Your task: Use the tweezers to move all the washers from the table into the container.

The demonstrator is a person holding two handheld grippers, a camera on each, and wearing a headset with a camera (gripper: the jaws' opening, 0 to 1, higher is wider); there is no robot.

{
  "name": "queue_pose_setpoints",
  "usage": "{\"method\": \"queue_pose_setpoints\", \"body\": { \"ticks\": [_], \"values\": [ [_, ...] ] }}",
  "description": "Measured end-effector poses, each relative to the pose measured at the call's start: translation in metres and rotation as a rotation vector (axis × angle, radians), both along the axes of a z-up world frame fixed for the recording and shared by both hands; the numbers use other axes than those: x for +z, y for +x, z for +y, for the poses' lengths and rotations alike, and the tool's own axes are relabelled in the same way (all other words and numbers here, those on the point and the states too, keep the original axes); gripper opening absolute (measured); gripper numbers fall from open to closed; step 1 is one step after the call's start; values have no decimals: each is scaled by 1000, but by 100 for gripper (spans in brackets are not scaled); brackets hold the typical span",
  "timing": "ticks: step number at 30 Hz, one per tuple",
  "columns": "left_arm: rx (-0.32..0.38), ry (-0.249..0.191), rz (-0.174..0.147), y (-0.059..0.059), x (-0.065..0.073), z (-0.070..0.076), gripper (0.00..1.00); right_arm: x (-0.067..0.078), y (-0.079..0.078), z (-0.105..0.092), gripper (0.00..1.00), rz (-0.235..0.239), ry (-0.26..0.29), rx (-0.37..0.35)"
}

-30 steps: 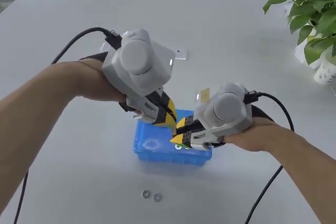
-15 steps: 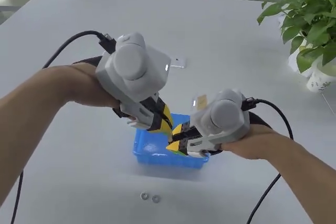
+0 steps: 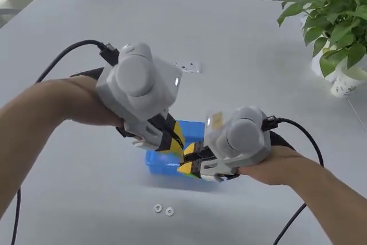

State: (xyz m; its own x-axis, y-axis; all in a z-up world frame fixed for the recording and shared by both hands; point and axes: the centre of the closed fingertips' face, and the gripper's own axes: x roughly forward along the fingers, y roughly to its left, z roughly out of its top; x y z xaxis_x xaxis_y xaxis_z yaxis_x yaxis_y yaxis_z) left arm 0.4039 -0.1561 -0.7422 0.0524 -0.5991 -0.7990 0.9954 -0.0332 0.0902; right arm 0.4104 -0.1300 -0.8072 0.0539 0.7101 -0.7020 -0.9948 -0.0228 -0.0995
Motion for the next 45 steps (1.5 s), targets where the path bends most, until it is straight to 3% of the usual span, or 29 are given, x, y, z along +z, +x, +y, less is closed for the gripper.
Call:
{"method": "queue_pose_setpoints", "body": {
  "ticks": [25, 45],
  "values": [
    [-39, 65, 36, -30, -21, 0, 7, -21, -31, -1, 12, 48, 20, -8],
    [-21, 87, 75, -44, -43, 10, 7, -41, -49, 8, 12, 94, 35, 2]
  ]
}}
